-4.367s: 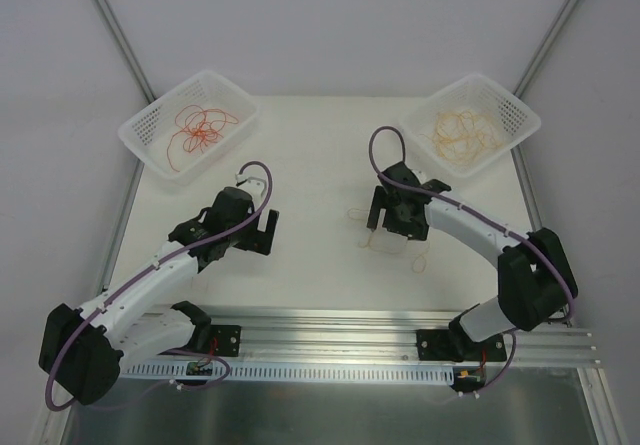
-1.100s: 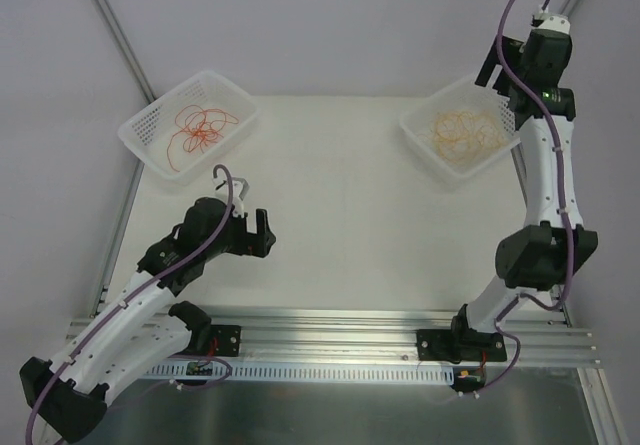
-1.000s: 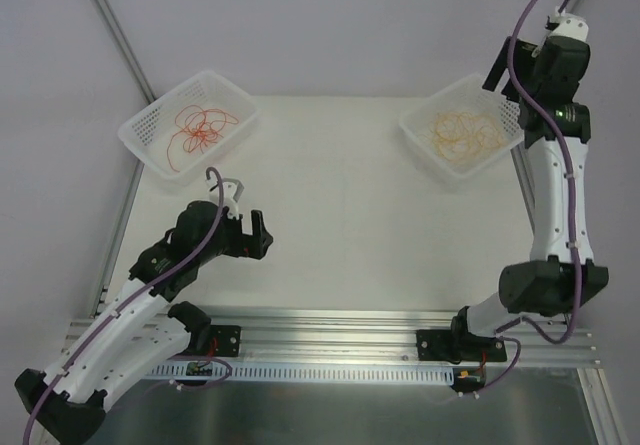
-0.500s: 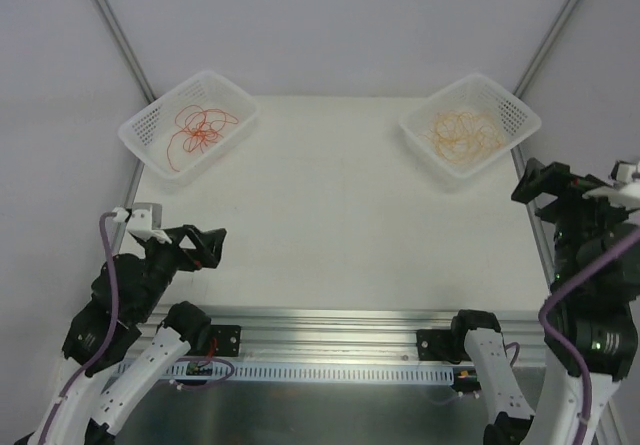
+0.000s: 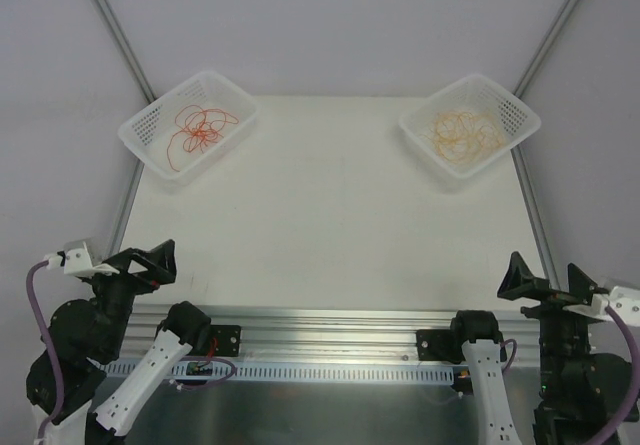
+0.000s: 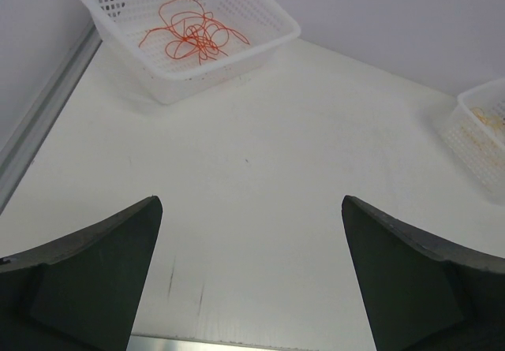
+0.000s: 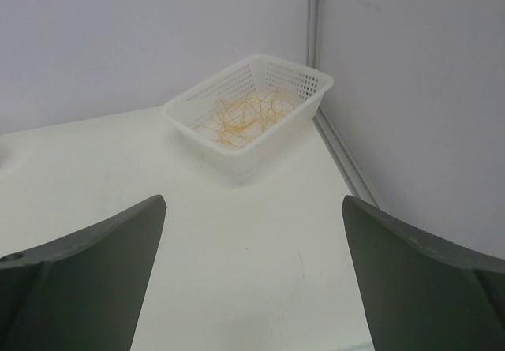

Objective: Untangle the cables

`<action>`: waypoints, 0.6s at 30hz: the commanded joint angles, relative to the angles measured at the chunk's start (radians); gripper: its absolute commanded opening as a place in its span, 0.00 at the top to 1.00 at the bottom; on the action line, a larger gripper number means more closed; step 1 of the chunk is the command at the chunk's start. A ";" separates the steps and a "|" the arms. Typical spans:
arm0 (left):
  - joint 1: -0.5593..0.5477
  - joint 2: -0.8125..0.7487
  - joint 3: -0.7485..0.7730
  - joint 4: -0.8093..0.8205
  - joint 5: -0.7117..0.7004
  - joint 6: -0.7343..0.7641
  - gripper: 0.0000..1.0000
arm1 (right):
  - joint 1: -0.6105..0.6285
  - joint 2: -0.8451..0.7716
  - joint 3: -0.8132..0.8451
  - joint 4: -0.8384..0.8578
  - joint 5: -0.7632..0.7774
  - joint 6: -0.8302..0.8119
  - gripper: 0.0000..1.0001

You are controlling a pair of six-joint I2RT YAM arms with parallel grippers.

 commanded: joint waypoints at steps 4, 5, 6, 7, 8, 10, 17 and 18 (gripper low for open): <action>0.010 -0.165 0.125 -0.155 -0.070 -0.054 0.01 | 0.040 -0.155 -0.013 -0.173 0.022 0.006 0.00; 0.010 -0.165 0.134 -0.174 -0.068 -0.064 0.01 | 0.041 -0.186 -0.014 -0.193 0.027 0.014 0.00; 0.010 -0.165 0.140 -0.212 -0.059 -0.083 0.01 | 0.043 -0.198 -0.016 -0.202 0.022 0.019 0.00; 0.008 -0.166 0.154 -0.226 -0.057 -0.095 0.01 | 0.044 -0.207 -0.019 -0.213 0.012 0.025 0.00; 0.008 -0.168 0.160 -0.241 -0.053 -0.107 0.01 | 0.044 -0.223 -0.016 -0.237 0.009 0.029 0.00; 0.005 -0.168 0.171 -0.267 -0.054 -0.130 0.01 | 0.049 -0.238 -0.013 -0.262 0.013 0.052 0.00; 0.003 -0.169 0.199 -0.333 -0.053 -0.199 0.01 | 0.060 -0.286 -0.022 -0.302 -0.008 0.080 0.00; 0.003 -0.169 0.199 -0.333 -0.053 -0.201 0.01 | 0.063 -0.289 -0.032 -0.299 -0.013 0.083 0.00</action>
